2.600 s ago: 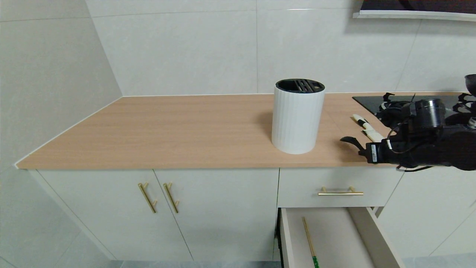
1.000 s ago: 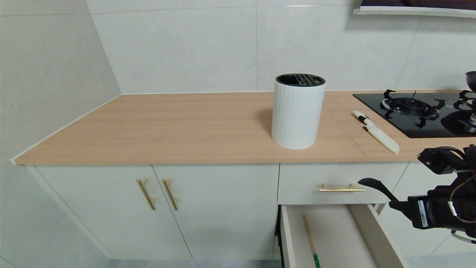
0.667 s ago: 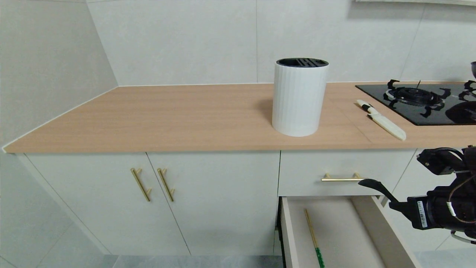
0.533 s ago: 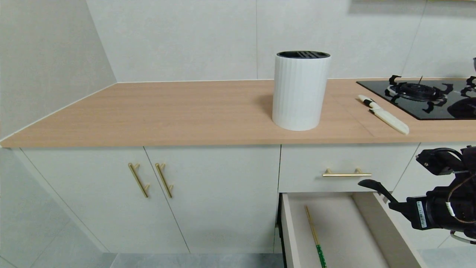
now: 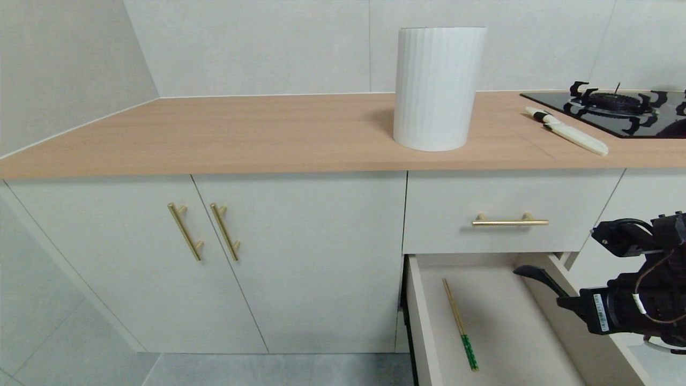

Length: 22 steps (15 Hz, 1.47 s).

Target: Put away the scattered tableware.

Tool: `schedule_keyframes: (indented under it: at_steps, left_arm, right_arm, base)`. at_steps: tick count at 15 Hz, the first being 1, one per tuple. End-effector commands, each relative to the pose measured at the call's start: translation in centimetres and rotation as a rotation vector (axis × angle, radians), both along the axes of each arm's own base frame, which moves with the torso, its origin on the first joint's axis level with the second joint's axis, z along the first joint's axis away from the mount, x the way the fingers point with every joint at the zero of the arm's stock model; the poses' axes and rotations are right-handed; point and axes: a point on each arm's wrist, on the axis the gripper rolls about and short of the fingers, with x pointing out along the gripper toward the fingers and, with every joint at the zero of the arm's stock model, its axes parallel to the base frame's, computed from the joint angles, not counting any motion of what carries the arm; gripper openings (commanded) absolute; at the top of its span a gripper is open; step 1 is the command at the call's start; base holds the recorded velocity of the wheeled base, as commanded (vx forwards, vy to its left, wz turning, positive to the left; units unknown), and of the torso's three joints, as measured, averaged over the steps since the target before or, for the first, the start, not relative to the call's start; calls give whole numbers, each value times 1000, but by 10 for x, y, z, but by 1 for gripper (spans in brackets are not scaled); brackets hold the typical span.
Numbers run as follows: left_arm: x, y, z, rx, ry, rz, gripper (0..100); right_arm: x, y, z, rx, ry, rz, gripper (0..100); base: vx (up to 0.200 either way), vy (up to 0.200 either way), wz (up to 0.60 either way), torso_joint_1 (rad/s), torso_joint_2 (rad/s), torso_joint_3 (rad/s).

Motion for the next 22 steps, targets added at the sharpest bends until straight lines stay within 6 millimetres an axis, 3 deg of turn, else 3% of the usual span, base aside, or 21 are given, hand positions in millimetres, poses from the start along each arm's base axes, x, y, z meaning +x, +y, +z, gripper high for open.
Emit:
schedule_keyframes:
  at_steps: [1,10,16,22]
  left_arm:
    - [0,0,0,0,1,0,100]
    - [0,0,0,0,1,0,100]
    - [0,0,0,0,1,0,100]
    - [0,0,0,0,1,0,100]
  right_arm:
    - [1,1,-2,-2,8,3,0]
    - [7,6,-9,-10,33,17,0]
    - [48,18,-66,-19,75,-50,0]
    - [70,24,-119,-39,85,-94,0]
  base:
    - [0,0,0,-105,447,344]
    - [0,0,0,-15,83,60]
    - [0,0,0,0,0,0]
    - [0,0,0,0,0,0]
